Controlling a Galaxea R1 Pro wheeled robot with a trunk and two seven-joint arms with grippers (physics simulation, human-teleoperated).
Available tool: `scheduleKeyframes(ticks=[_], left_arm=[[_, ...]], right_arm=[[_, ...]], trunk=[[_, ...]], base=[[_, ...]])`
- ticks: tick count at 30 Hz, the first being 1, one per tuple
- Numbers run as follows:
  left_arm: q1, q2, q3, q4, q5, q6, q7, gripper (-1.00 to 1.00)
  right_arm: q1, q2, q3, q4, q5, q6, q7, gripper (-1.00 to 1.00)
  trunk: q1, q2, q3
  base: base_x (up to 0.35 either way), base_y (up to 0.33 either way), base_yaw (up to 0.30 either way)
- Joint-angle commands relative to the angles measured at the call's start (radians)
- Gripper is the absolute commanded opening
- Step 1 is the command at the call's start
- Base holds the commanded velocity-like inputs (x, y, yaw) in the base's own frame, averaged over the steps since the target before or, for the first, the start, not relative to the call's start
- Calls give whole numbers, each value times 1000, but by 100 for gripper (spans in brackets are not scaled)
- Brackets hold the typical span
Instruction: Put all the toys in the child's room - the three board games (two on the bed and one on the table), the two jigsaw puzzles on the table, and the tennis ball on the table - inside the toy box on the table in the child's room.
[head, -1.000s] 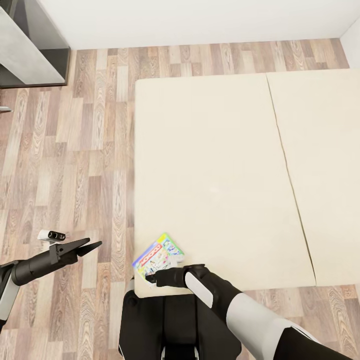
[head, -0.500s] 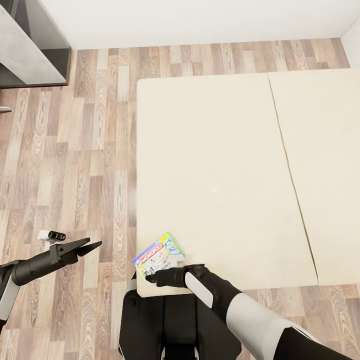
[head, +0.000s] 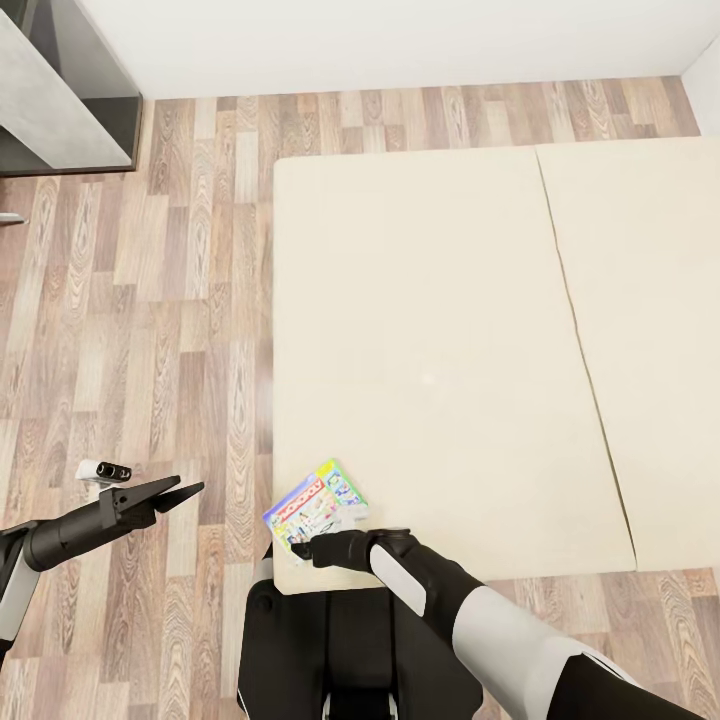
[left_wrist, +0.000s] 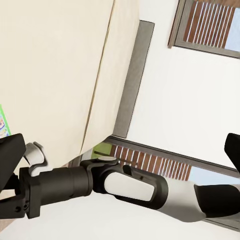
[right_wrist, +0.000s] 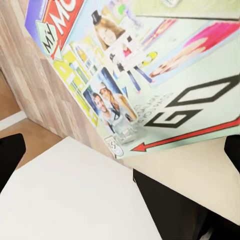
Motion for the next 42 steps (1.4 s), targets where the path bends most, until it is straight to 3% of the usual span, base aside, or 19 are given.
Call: scheduleKeyframes(ticks=[1, 42], left_arm=[[0, 0, 0, 0, -1, 11, -4, 100], [2, 2, 2, 0, -1, 11, -4, 100]], right_arm=[[-1, 0, 2, 0, -2, 2, 1, 100], [-1, 0, -2, -8, -5, 4, 14, 100]], trunk=[[1, -2, -1], [1, -2, -1]], base=[[0, 0, 0], [0, 0, 0]])
